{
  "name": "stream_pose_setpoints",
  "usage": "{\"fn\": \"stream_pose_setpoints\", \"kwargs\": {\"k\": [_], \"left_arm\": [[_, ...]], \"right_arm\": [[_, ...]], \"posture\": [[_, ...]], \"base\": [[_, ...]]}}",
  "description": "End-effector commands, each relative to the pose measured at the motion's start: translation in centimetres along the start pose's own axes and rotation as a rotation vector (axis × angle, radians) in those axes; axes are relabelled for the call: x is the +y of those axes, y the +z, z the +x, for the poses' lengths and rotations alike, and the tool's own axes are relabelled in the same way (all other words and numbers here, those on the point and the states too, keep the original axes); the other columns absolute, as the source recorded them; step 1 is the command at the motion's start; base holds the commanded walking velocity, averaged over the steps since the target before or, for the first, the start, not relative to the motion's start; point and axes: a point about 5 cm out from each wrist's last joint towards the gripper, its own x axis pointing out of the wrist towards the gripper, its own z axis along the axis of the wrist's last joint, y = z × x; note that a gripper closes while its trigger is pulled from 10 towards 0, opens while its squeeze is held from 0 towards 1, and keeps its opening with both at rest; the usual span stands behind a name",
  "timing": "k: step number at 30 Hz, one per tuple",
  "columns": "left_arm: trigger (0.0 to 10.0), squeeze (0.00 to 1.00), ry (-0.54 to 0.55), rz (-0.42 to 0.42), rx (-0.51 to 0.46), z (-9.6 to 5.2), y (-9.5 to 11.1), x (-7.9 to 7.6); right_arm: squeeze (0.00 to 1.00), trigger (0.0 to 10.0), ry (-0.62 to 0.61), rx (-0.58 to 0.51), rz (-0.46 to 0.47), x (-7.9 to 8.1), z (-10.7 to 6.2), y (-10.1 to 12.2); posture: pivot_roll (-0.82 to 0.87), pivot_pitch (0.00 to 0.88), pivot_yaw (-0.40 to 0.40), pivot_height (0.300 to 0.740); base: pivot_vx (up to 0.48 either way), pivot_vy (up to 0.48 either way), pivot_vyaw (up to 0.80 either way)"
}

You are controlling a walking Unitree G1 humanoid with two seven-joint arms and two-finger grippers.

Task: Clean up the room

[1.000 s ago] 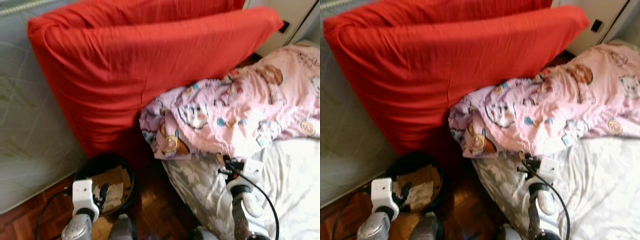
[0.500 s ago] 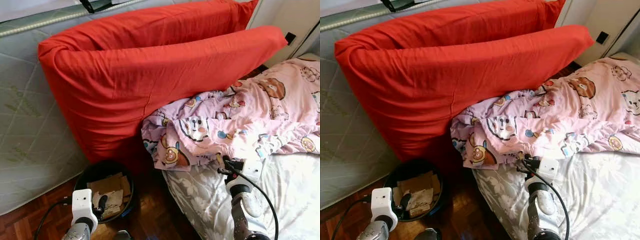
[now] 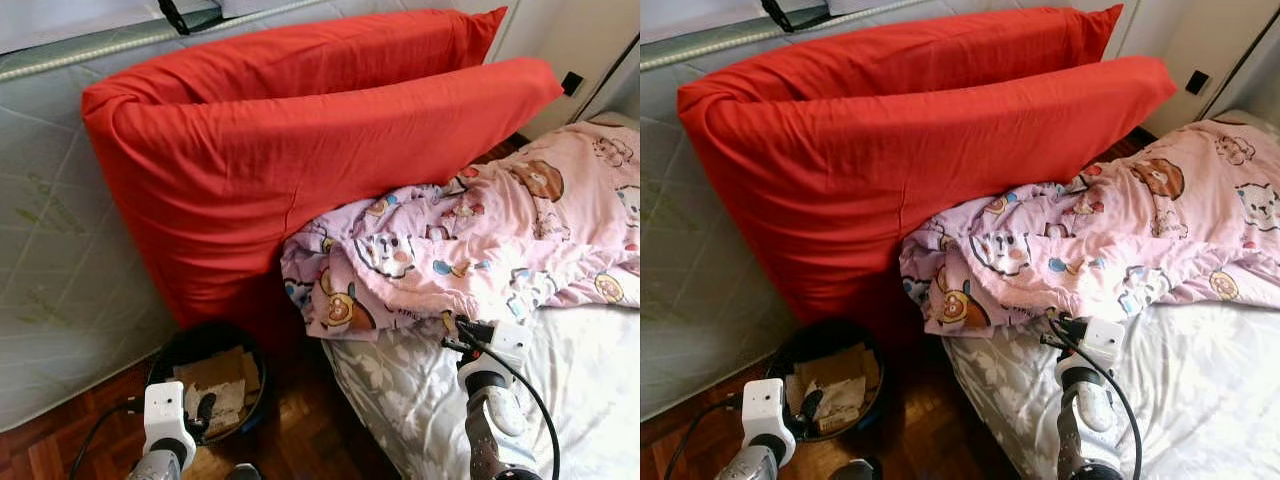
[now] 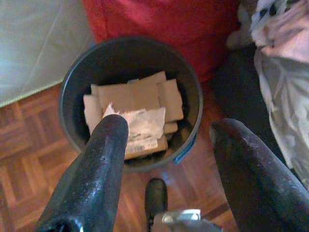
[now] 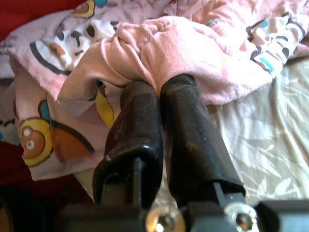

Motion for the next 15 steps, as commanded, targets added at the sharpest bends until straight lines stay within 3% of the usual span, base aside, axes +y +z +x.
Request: {"fn": "stream_pose_setpoints", "kwargs": {"k": [1, 15], "left_arm": [[10.0, 0.0, 0.012, -0.008, 0.041, -0.68, -1.31, 0.17], [10.0, 0.0, 0.014, -0.005, 0.07, -0.97, -1.98, 0.47]], "right_arm": [[0.0, 10.0, -0.018, 0.005, -0.007, -0.49, -0.34, -0.26], [0.0, 10.0, -0.031, 0.003, -0.008, -0.56, -0.3, -0.22]], "posture": [[0.13, 0.172, -0.045, 0.74], [0.14, 0.169, -0.043, 0.74]], "base": [[-0.255, 0.0, 0.0], [-0.253, 0.0, 0.0]]}}
